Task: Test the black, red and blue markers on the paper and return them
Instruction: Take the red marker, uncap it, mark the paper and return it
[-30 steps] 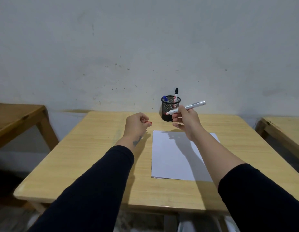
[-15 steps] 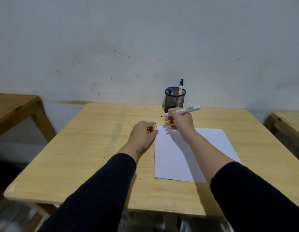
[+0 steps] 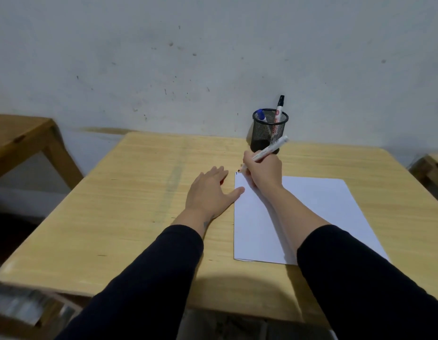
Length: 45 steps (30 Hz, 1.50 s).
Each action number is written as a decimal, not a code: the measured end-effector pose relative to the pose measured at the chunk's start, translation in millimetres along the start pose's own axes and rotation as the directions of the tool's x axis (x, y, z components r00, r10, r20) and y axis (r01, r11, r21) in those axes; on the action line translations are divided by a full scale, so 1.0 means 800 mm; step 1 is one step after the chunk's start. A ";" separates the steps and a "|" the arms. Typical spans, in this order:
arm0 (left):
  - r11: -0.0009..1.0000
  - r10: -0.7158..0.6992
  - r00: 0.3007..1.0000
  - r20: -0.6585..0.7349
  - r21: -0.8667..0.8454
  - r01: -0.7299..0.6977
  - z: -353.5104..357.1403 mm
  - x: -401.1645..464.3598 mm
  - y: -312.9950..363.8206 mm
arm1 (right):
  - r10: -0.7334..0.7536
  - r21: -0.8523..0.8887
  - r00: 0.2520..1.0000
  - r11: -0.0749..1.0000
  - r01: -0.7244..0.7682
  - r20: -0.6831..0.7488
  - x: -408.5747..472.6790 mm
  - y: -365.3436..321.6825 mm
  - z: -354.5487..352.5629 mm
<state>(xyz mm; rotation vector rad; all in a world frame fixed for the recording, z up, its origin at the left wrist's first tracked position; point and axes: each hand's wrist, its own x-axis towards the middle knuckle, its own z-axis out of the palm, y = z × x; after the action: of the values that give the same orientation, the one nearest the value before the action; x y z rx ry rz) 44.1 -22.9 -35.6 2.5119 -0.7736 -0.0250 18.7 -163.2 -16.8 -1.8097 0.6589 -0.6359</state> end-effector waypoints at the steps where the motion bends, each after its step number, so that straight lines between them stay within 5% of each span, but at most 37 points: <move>1: 1.000 0.004 1.000 -0.003 -0.005 -0.004 0.001 0.001 -0.001 | -0.009 -0.022 1.000 1.000 0.009 -0.002 0.002 0.002 0.002; 17: 0.998 0.002 1.000 -0.012 -0.064 -0.003 0.003 0.001 -0.004 | -0.013 -0.131 1.000 0.991 0.015 0.015 0.004 0.008 0.005; 22: 0.995 -0.012 1.000 0.001 -0.097 0.012 -0.003 -0.001 0.000 | 0.114 0.135 0.993 0.985 -0.112 -0.008 0.005 0.000 -0.006; 26: 0.957 -0.035 0.999 0.033 -0.287 0.043 -0.023 -0.002 -0.009 | 0.196 0.307 0.974 0.925 -0.223 0.116 0.007 -0.018 -0.026; 32: 0.993 0.059 0.998 0.013 -0.102 -0.057 -0.033 0.006 -0.020 | 0.161 0.341 0.940 0.902 -0.264 0.299 -0.001 -0.035 -0.054; 38: 0.852 -0.032 0.985 -0.170 -0.519 -0.062 -0.053 0.013 0.015 | 0.060 0.477 0.946 0.852 -0.215 0.319 -0.010 -0.056 -0.090; 45: 0.749 0.085 0.957 -0.277 -0.616 -0.245 -0.091 0.025 0.074 | -0.040 0.601 0.956 0.785 -0.150 0.291 -0.019 -0.107 -0.126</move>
<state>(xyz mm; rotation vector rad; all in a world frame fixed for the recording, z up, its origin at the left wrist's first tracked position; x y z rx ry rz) 41.5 -41.6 58.8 1.7397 -0.7313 0.0555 -50.0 -193.6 93.0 -1.2176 0.2498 -0.4584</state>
